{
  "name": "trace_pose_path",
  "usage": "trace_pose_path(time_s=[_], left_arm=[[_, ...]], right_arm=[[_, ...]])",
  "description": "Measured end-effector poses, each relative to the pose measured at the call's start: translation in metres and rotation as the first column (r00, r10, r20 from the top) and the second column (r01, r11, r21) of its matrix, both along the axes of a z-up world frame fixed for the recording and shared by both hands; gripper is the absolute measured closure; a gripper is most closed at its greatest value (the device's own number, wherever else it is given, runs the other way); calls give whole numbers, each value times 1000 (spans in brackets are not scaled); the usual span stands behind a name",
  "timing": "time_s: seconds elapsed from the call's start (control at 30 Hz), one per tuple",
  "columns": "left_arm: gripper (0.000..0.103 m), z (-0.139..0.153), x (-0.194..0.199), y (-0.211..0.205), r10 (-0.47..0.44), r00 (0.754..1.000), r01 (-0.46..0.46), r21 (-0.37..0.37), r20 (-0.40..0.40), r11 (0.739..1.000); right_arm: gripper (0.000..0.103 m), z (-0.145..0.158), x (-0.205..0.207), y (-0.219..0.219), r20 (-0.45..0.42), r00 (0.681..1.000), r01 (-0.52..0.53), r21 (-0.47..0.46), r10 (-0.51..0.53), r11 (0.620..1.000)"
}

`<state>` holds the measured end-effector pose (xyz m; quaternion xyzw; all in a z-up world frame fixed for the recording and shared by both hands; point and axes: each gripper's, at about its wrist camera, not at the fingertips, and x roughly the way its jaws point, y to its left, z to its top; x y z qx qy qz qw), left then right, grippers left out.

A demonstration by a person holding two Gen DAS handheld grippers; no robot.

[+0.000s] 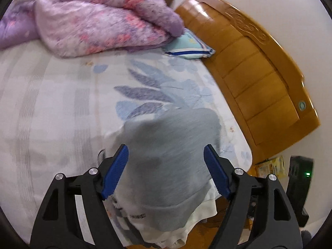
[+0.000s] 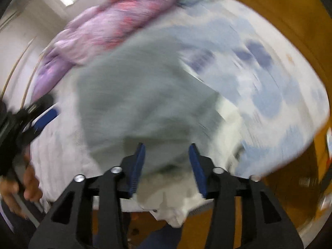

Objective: Fold large clothes
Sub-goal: 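Carry the hoodie bundle with the left gripper onto the stack of folded clothes, then open the left gripper to release the hoodie on the clothes stack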

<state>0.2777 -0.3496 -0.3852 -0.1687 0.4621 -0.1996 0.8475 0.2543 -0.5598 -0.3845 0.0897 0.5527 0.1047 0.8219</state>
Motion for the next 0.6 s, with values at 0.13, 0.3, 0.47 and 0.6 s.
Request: trace_pose_path(time_s=[0.13,0.3,0.47,0.6], left_arm=[[28,-29,30,-38,-88,989,97,70,-119,993],[29,-60,44,-42,-74,986,95,139,-147,986],[23,-53,30,-12,-42,991,48,48,-126,998],[16,-69,13,47,85,974,-75,52,-210,996]], right_arm=[[68,-23,27,26,-13,997,-79,15,79,997],[61,-88,52,9,-123,992,18,126,-3,992],[59,-59,45,18,-125,992,43,54,-36,998],[52,-22,34,56,-78,997,14,-91,-22,996]])
